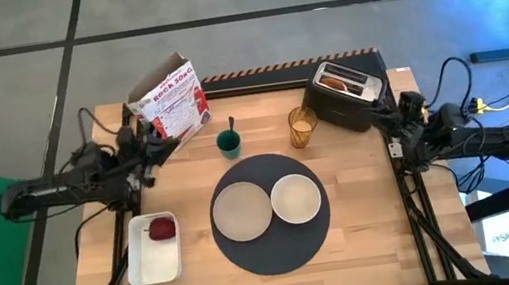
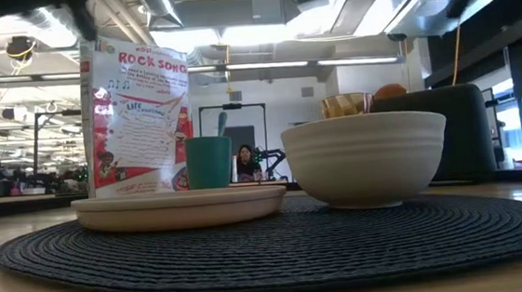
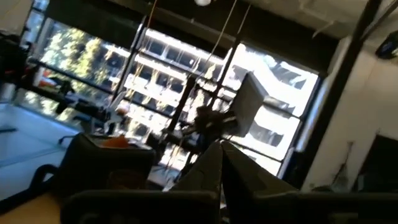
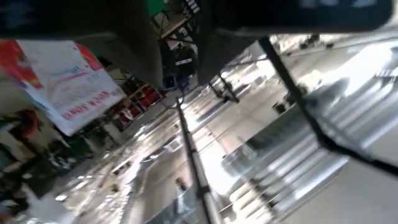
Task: Arrange a breakfast setting
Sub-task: Pour the cereal from the cereal box into the white bowl
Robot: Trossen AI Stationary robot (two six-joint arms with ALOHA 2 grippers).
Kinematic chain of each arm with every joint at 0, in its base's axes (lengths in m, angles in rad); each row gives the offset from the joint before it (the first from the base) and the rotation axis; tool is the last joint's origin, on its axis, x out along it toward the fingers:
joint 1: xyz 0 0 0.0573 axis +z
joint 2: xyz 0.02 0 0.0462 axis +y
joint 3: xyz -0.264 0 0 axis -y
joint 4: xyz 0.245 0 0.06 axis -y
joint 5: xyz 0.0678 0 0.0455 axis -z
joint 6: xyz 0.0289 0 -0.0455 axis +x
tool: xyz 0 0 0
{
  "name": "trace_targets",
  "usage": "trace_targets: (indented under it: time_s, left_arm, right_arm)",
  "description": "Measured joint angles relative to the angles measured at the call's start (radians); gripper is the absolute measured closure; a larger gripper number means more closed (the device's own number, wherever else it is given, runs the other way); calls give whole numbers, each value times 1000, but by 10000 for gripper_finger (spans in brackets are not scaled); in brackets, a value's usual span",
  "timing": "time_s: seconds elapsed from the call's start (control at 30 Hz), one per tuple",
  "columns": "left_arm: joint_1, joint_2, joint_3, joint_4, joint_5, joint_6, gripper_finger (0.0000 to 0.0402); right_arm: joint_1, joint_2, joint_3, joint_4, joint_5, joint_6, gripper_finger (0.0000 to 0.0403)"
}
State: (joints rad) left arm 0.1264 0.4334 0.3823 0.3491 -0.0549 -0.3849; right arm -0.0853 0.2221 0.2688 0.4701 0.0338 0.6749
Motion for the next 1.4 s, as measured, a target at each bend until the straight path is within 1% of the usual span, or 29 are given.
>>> trace_targets:
  time_s: [0.1,0.2,0.27,0.33,0.47,0.53,0.6,0.67,0.7,0.77,0.87,0.97,1.03,1.1,1.2,1.3,1.4]
  left_arm:
    - [-19,166,105,-29,-67,51,401]
    - [-32,299,202,-47,-149,56,399]
    - [-40,364,261,-92,-199,56,386]
    - [-43,411,324,-178,-254,57,366]
    - [-40,452,480,-417,-415,68,316]
    - [-29,453,574,-547,-461,108,290]
    - [-5,452,672,-698,-518,149,265]
    - [19,452,758,-856,-607,168,239]
    - [34,452,791,-924,-651,168,226]
    - [76,451,838,-1036,-700,155,200]
    - [150,450,877,-1135,-706,167,163]
    - [219,449,916,-1147,-679,225,134]
    - [263,456,957,-1158,-643,258,119]
    - [304,463,1006,-1217,-589,247,108]
    - [356,462,1042,-1375,-540,201,98]
    - [384,459,1038,-1529,-530,165,91]
    - [399,462,1027,-1610,-526,127,83]
  right_arm:
    - [0,57,68,-44,-24,-72,256]
    - [0,106,128,-145,29,-104,223]
    - [-1,137,158,-207,54,-112,208]
    - [-1,165,181,-249,53,-123,198]
    - [-1,214,214,-265,43,-131,192]
    - [-1,236,234,-263,40,-132,192]
    - [-1,253,251,-265,36,-142,192]
    - [-1,272,268,-261,38,-170,193]
    - [-1,285,276,-262,51,-183,193]
    - [-1,316,294,-262,94,-199,193]
    - [-1,366,326,-263,143,-229,193]
    - [-1,433,358,-240,174,-238,193]
    - [-1,480,385,-239,179,-239,193]
    - [-6,526,418,-238,176,-238,193]
    - [-23,582,465,-243,138,-240,193]
    - [-48,632,497,-238,124,-270,193]
    - [-75,675,519,-241,121,-264,193]
